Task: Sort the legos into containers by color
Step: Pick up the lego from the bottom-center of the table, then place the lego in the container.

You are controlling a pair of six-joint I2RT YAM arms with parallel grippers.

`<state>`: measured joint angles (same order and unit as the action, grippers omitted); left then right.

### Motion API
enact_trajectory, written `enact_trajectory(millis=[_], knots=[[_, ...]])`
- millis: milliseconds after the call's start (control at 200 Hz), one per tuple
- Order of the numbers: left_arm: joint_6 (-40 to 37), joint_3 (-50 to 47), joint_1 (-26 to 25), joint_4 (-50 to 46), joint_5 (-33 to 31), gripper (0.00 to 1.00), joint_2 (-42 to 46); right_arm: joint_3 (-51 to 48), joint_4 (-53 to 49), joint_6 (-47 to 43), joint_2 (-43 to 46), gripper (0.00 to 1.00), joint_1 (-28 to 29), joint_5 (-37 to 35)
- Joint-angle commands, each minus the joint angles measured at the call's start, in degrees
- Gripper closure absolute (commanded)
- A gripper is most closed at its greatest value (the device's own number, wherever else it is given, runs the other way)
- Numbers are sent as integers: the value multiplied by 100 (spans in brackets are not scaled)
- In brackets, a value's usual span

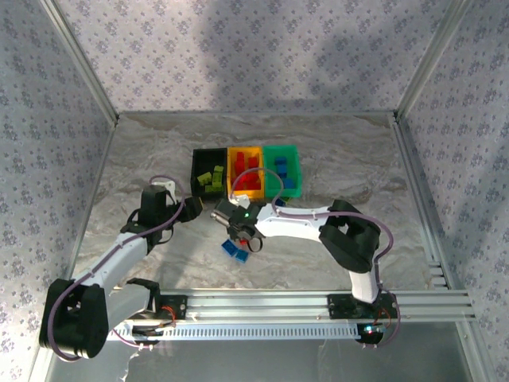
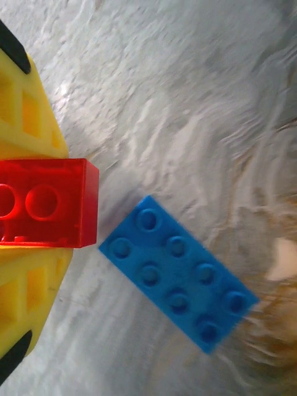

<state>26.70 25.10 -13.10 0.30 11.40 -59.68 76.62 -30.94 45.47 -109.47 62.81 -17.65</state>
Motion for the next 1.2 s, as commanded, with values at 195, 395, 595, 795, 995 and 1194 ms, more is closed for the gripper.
enact_trajectory(millis=[195,395,595,795,995,1194], knots=[[94,6,35,280,219,32,-123,854,-155,-1084,555,66,-755,-422],[108,12,27,331,276,32,-193,1287,187,-1366,320,62,-1597,228],[86,18,35,330,259,32,-228,2124,212,-1504,-399,60,-1935,429],[83,47,32,330,310,32,-274,2841,-166,-1638,-940,40,-1971,352],[105,65,29,308,350,32,-211,1811,286,-1575,-429,38,-1821,195],[151,56,27,372,418,32,-274,679,323,-1463,475,38,-1556,-185]])
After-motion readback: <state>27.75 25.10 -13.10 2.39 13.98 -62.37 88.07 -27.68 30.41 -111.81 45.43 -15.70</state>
